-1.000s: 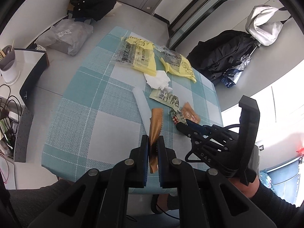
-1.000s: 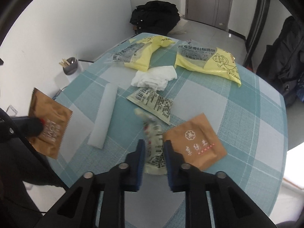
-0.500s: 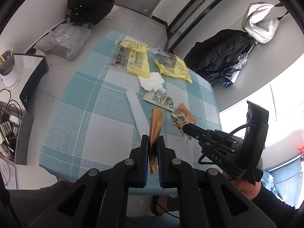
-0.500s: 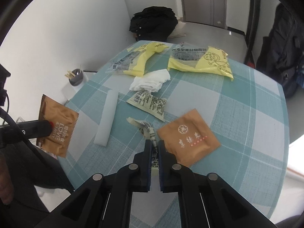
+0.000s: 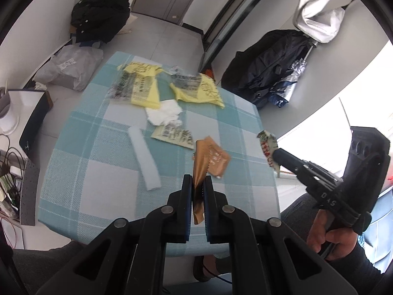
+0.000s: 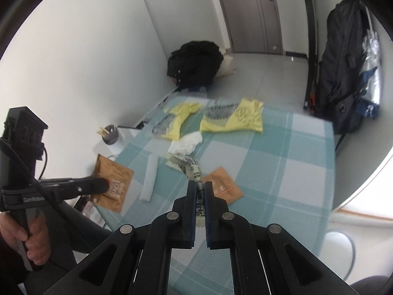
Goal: Collect trash
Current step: 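Carry the orange sachet and wrapper in both grippers over the white bin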
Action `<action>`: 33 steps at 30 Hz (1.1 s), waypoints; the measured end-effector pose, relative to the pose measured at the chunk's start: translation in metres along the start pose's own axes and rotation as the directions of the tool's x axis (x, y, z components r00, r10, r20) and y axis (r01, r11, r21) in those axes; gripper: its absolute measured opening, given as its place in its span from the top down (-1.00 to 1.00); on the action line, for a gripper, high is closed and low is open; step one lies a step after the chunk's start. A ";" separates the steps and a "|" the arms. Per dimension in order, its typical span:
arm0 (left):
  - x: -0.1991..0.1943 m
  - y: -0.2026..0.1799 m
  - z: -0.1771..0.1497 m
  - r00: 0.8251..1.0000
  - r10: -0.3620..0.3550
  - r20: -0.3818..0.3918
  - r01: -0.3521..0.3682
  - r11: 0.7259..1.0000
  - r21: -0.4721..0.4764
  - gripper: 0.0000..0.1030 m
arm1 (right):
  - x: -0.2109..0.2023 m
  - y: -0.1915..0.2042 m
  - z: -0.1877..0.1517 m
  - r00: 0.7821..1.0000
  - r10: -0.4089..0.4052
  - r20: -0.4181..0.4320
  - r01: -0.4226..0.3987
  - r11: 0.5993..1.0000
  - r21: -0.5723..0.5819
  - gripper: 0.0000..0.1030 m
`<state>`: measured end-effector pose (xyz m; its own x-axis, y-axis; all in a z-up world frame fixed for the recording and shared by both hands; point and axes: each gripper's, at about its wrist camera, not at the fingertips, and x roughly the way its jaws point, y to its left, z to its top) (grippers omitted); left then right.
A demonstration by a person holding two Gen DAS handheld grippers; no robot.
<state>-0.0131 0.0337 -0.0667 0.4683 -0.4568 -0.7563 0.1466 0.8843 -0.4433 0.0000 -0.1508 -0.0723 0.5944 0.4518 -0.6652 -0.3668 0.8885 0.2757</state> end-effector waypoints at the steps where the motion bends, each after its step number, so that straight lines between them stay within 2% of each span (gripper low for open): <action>1: 0.000 -0.007 0.002 1.000 0.000 0.000 0.000 1.000 0.012 0.91 | -0.010 -0.003 0.003 1.000 0.000 0.018 0.000 1.000 -0.002 0.91; 6: 0.000 -0.052 0.017 1.000 -0.025 0.013 0.023 0.995 0.093 0.91 | -0.059 -0.019 0.018 0.994 -0.017 0.112 0.017 1.000 0.000 0.91; 9: 0.003 -0.082 0.030 0.998 -0.067 0.007 0.065 0.991 0.120 0.91 | -0.094 -0.034 0.024 0.984 -0.034 0.173 0.031 0.999 0.019 0.91; 12: 0.007 -0.114 0.039 0.995 -0.103 0.002 0.101 0.980 0.173 0.91 | -0.139 -0.057 0.026 0.968 -0.062 0.242 0.049 0.997 0.058 0.91; 18: 0.036 -0.182 0.050 0.989 -0.146 -0.038 0.151 0.944 0.293 0.91 | -0.210 -0.111 0.015 0.935 -0.168 0.312 0.120 0.979 0.167 0.91; 22: 0.066 -0.216 0.050 0.982 -0.166 -0.091 0.187 0.917 0.351 0.91 | -0.242 -0.150 -0.006 0.914 -0.259 0.313 0.176 0.947 0.269 0.91; 26: 0.097 -0.239 0.046 0.974 -0.173 -0.147 0.217 0.899 0.380 0.91 | -0.254 -0.190 -0.040 0.901 -0.350 0.255 0.244 0.897 0.368 0.91; 28: 0.111 -0.250 0.043 0.981 -0.128 -0.148 0.179 0.889 0.421 0.91 | -0.252 -0.210 -0.057 0.899 -0.379 0.218 0.268 0.872 0.410 0.91; 30: 0.129 -0.256 0.039 0.972 -0.129 -0.196 0.204 0.878 0.433 0.91 | -0.249 -0.227 -0.070 0.899 -0.396 0.188 0.281 0.850 0.446 0.91; 33: 0.160 -0.260 0.035 0.960 -0.104 -0.259 0.212 0.875 0.435 0.91 | -0.237 -0.255 -0.097 0.905 -0.404 0.134 0.288 0.812 0.508 0.91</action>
<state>0.0537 -0.2662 -0.0553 0.2091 -0.5560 -0.8045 0.6063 0.7192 -0.3395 -0.1163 -0.4922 -0.0522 0.7818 0.0601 -0.6206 0.2367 0.8923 0.3845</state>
